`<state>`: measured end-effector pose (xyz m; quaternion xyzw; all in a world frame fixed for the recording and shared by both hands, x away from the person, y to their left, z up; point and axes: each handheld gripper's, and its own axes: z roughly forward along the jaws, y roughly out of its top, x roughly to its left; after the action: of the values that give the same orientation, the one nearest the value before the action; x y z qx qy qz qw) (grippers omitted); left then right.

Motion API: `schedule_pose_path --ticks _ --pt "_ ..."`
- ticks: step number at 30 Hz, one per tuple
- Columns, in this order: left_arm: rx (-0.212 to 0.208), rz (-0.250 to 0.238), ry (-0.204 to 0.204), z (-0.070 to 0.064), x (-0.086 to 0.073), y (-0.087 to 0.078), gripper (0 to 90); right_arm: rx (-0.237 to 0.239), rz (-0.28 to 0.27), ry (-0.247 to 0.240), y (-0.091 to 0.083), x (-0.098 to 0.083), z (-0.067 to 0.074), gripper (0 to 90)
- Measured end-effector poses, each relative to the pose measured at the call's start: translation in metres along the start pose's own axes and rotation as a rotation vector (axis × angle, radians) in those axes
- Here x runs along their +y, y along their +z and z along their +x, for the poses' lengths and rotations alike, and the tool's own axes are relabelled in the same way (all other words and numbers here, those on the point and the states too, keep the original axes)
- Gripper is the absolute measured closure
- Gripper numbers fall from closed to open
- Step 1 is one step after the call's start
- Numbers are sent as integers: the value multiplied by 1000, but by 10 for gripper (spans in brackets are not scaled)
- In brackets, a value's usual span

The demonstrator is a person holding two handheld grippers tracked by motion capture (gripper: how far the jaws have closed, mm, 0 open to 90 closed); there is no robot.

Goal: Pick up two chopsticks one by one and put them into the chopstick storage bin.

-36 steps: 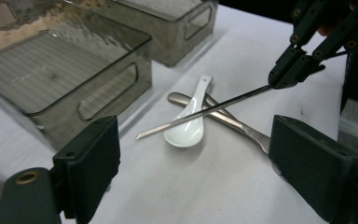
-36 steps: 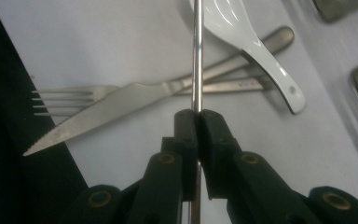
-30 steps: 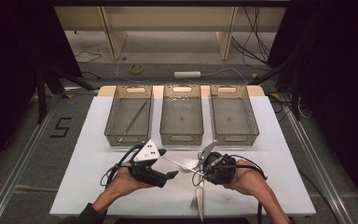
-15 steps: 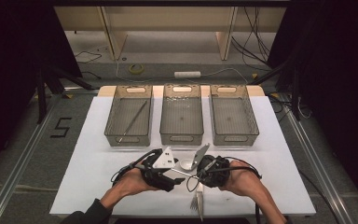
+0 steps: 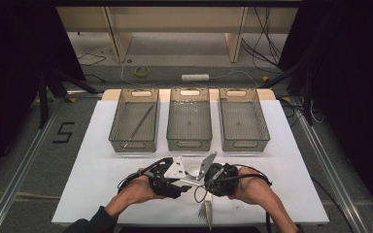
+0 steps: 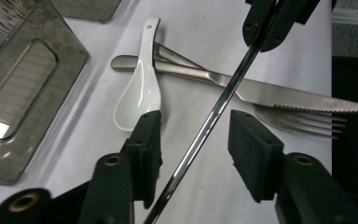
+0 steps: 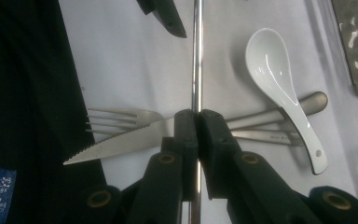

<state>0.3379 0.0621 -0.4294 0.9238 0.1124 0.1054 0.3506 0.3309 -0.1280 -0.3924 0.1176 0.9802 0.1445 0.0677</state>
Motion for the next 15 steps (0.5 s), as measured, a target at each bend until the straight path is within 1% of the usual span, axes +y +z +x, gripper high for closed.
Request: schedule_pose_path --ticks 1,3,6,8,9,10,13,15 --pt "0 0 2 -1 0 1 557 -1 -1 6 0 0 1 861" --pt "-5 2 9 -1 0 0 582 2 8 -7 0 1 1 861" --pt "-3 7 31 -2 0 0 623 3 5 -6 1 0 1 861" --pt "-9 8 35 -3 1 0 657 7 7 -15 1 1 1 861" --pt "-17 7 37 -3 1 0 673 11 11 -36 1 0 0 861" --pt "-23 9 41 -3 1 0 683 13 11 -28 1 0 1 861" --pt "-48 20 63 -4 0 -1 715 16 5 -45 1 0 2 860" --pt "-63 34 74 -5 0 -1 736 23 8 -70 2 -1 3 860"
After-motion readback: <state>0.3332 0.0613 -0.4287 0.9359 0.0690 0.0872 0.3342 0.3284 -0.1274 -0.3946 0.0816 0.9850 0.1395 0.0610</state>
